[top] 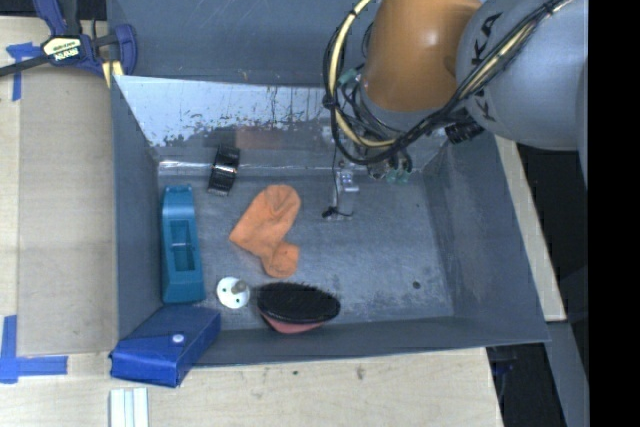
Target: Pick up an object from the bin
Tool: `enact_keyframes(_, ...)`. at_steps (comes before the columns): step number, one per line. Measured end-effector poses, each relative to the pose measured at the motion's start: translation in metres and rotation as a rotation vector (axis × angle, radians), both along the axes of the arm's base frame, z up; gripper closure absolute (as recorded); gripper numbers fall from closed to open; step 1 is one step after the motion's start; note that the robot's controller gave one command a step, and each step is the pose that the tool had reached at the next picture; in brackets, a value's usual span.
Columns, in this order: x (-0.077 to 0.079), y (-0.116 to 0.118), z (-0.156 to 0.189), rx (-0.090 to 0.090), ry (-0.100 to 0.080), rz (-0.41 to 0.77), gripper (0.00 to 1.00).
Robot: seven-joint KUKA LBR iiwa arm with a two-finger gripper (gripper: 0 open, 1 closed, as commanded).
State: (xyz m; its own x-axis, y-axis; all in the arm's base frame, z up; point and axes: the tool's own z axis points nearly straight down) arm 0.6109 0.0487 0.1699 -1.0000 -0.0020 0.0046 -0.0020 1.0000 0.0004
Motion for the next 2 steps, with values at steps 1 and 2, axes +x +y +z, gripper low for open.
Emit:
enact_keyframes(1, 0.001, 0.0, 0.005, 0.0, -0.008, -0.001, 0.0)
enact_keyframes(2, -0.006, 0.01, -0.023, 0.001, -0.017, -0.077, 0.0)
